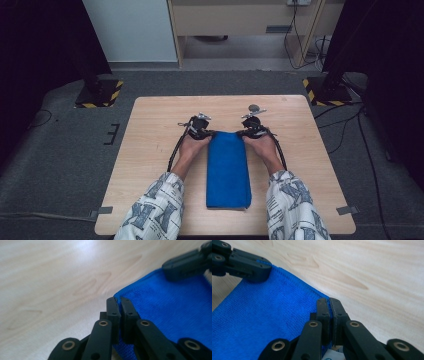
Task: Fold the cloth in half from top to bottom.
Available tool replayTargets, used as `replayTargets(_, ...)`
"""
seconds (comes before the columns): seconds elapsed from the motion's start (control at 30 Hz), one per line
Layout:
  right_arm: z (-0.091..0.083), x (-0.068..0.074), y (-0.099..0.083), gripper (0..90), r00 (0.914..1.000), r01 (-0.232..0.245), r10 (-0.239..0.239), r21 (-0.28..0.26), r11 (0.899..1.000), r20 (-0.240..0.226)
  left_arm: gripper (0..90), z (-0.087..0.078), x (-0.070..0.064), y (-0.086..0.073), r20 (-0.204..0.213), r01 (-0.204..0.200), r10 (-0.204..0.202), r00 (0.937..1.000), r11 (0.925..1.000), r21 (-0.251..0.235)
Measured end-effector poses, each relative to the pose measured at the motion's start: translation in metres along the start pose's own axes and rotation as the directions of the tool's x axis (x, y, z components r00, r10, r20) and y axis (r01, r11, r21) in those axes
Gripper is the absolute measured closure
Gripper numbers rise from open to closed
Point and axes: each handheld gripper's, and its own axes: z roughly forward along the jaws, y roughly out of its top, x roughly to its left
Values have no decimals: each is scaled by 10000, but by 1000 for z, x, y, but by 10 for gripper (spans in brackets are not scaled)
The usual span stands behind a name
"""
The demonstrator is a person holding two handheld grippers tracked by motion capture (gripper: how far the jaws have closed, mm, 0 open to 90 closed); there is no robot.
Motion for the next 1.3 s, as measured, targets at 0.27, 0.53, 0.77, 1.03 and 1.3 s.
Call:
replayTargets(0.27, -12, 3, 10, 874, 9992, -358, 340, -1025, 9941, -186, 867, -13, 6, 10, -78, -118, 115, 9999, 9993, -356)
replayTargets(0.53, -21, 2, 18, 873, 9997, -225, 215, -1368, 9903, -87, 866, -23, 1, 21, -141, -597, 590, 9982, 9964, -605)
replayTargets(0.77, -34, 5, 14, 873, 9996, 5, -50, -1581, 9874, -284, 866, -35, -9, 21, -108, -856, 850, 9963, 9933, -778)
replayTargets(1.03, -55, 19, -1, 872, 9966, 453, -573, -1885, 9810, -586, 863, -57, -27, 11, -67, -1305, 1305, 9914, 9867, -972)
replayTargets(1.3, -74, 37, -28, 871, 9915, 849, -1032, -2078, 9745, -792, 862, -75, -48, -5, 96, -1751, 1768, 9842, 9797, -972)
